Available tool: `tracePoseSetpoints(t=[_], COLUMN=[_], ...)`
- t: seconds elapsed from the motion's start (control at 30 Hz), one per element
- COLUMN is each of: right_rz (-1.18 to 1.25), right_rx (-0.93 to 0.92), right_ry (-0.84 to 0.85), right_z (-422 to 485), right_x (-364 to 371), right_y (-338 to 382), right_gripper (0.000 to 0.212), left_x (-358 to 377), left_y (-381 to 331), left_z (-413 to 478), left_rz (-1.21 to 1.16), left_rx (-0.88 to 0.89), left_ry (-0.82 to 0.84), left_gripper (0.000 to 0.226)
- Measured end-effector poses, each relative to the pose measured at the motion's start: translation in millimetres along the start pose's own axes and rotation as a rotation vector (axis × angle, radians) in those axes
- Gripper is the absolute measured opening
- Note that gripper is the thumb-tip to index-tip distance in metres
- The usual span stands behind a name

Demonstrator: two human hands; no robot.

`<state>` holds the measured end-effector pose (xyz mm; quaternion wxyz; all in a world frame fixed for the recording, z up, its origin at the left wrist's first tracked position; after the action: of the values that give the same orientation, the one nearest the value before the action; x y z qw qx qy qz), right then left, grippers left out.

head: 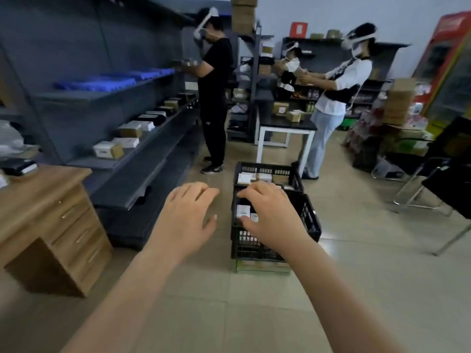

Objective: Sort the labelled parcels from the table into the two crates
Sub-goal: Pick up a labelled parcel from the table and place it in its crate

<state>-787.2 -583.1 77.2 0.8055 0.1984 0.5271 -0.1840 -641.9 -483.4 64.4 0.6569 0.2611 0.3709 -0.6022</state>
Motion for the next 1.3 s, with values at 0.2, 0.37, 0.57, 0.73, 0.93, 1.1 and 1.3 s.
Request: tracePoseSetpoints(t=[0.2, 0.37, 0.57, 0.73, 0.93, 1.1, 1.3], right_rz=[0.059, 0.146, 0.196, 0.217, 0.287, 0.338, 0.354], right_rx=[-0.219, -0.386, -0.549, -0.654, -0.762, -0.825, -0.897], right_ry=[0.0, 0.01, 0.049, 0.082, 0.119, 0.147, 0.175], right_z=[106, 170, 232, 285, 361, 434, 504], right_x=[34, 65, 94, 120, 163, 191, 222], right_y=[121, 215, 297, 345, 381, 399, 416], right_gripper=[0.05, 0.054, 0.052, 0.051, 0.055, 0.059, 0.057], left_x=[-61, -111, -150, -161, -154, -143, -125], left_y=[145, 245, 323, 375, 446, 499, 554], left_z=[-20, -49, -79, -82, -71, -43, -10], left_rz=[0.061, 0.186, 0.325, 0.349, 0.403, 0.443, 0.438], left_rx=[-0.13, -0.254, -0.402, -0.525, -0.659, -0.735, -0.824], left_ry=[0.011, 0.022, 0.052, 0.045, 0.063, 0.019, -0.007], left_gripper=[0.05, 0.052, 0.046, 0.046, 0.051, 0.053, 0.055])
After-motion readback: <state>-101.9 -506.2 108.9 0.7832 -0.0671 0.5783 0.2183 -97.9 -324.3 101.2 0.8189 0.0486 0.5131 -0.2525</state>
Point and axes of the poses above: each hand's wrist, its own z-axis towards the middle knuckle, its own x-axis out of the palm, y = z × x, the point moved 3 cm from there along z, towards the middle knuckle, and after that the axes turned 2 degrees about -x, right-handed, at the moved point
